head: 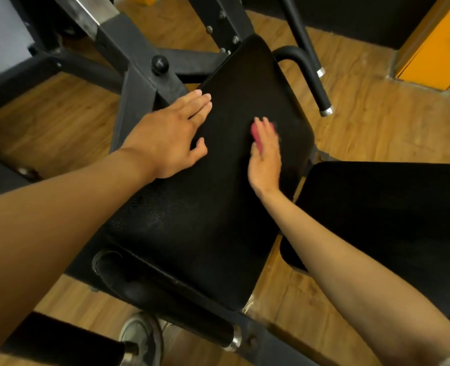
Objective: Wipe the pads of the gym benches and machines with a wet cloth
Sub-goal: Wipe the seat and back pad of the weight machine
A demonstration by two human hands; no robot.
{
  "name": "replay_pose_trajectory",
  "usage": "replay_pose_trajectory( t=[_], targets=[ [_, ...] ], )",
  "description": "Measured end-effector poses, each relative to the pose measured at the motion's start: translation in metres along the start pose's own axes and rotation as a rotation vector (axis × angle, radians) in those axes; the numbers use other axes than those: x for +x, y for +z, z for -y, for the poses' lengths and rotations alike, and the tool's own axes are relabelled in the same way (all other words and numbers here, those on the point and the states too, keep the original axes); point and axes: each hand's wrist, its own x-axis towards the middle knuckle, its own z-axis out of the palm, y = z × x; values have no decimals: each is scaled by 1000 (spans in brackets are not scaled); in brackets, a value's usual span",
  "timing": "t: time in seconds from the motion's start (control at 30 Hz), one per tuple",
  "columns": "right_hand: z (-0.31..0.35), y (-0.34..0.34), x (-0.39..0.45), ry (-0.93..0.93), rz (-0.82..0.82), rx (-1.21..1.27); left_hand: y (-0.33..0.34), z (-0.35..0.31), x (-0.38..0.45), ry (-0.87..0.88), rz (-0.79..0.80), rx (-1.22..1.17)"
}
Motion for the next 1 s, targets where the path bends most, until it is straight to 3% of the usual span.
replay_pose_trajectory(
  t=[0.07, 0.13, 0.3, 0.43, 0.7, 0.83, 0.9, 1.0],
  targets=[
    [16, 2, -1, -301, 146, -24, 0, 0, 0, 0, -1, -1],
    [12, -4, 7, -370, 185, -41, 0, -2, 0, 5, -1, -13],
    [-24, -13, 2, 86, 1, 59, -1, 0, -1, 5, -9, -15],
    [-18, -11, -15, 182, -48, 31, -2, 0, 0, 5, -14, -15],
    [-33, -34, -197, -392, 314, -100, -2, 0, 0, -7, -1, -15],
    [-44, -36, -185, -541, 352, -105, -1, 0, 0, -1, -17, -6],
    [-41, -26, -144, -377, 258, -55, 0, 0, 0, -5, -25, -2],
    [-30, -6, -66, 121, -96, 2, -1, -1, 0, -8, -18, -4]
  ],
)
